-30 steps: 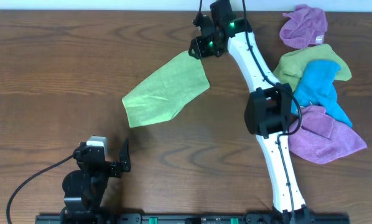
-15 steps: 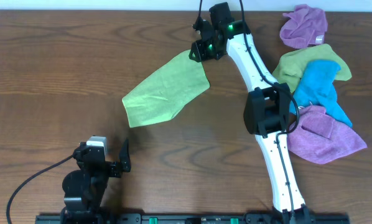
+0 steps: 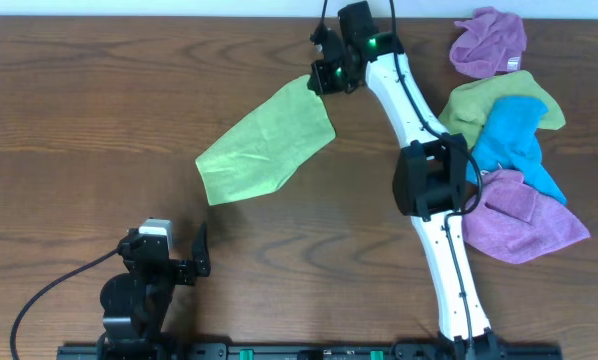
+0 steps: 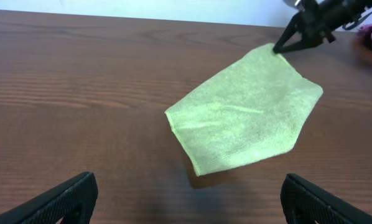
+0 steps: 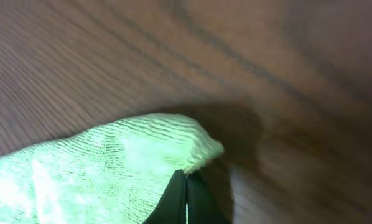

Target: Fold the cloth

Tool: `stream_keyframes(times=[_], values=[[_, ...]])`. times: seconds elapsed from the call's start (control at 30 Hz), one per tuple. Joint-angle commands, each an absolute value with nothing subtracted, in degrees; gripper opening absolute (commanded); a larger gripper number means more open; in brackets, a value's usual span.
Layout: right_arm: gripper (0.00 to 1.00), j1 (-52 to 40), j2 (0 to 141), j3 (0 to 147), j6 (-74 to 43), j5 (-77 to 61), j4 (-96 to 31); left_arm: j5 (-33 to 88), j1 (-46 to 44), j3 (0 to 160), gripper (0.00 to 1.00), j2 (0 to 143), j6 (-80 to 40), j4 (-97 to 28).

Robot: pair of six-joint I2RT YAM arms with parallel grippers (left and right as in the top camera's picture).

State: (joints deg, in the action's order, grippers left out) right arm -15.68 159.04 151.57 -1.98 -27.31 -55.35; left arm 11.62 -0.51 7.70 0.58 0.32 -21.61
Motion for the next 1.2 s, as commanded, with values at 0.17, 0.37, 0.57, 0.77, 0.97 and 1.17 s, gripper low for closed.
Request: stream_keyframes(times=[0.17, 0.37, 0.57, 0.77, 0.97, 1.17], values=[[0.01, -13.3, 148.27, 161.93, -2.74, -22.63, -54.78, 11.81, -0.67, 6.48, 0.95, 0.25, 1.28, -21.82], [0.01, -14.68, 143.11, 163.22, -2.7, -22.83, -54.92, 11.81, -0.67, 6.48, 0.96, 0.25, 1.28, -21.82], [0.01, -23.4, 142.43, 163.0, -0.01, -28.95, -64.34, 11.81, -0.67, 6.48, 0.95, 0.25, 1.28, -21.8], [0.61, -37.58, 142.63, 161.77, 10.96, -12.73, -78.91, 11.81, -0.67, 6.48, 0.95, 0.25, 1.28, -21.82], [0.72, -37.58, 142.63, 161.69, 8.99, -3.03, -78.06, 11.81, -0.67, 6.48, 0.96, 0.25, 1.28, -21.8], [0.74, -28.62, 143.2, 154.47, 3.01, -4.73, -72.44, 11.81, -0.67, 6.48, 0.95, 0.25, 1.28, -21.82]])
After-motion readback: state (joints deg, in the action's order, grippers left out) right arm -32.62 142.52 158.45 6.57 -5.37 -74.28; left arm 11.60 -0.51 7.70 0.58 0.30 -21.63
